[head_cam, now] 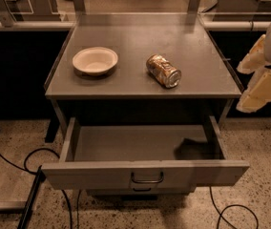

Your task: Close top drawer

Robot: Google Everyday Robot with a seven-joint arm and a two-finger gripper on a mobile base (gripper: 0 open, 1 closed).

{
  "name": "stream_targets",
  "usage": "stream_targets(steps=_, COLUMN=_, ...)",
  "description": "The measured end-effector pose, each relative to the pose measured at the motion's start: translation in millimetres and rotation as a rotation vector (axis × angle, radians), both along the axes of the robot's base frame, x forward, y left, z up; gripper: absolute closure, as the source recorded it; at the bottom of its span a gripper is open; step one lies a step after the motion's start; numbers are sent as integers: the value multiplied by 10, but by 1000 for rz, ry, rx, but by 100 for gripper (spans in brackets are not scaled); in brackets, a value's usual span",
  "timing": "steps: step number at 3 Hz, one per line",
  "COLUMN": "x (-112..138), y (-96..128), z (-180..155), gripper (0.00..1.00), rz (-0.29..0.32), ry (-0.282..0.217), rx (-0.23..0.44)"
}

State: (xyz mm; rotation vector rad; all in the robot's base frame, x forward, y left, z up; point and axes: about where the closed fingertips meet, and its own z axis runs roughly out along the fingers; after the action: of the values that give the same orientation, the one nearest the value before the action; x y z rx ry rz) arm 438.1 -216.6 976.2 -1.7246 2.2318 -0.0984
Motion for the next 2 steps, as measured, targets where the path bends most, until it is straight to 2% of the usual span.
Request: stream_targets(steps=2, x=0, y=0, z=0, gripper=88, rz=0, ry=0, rx=0)
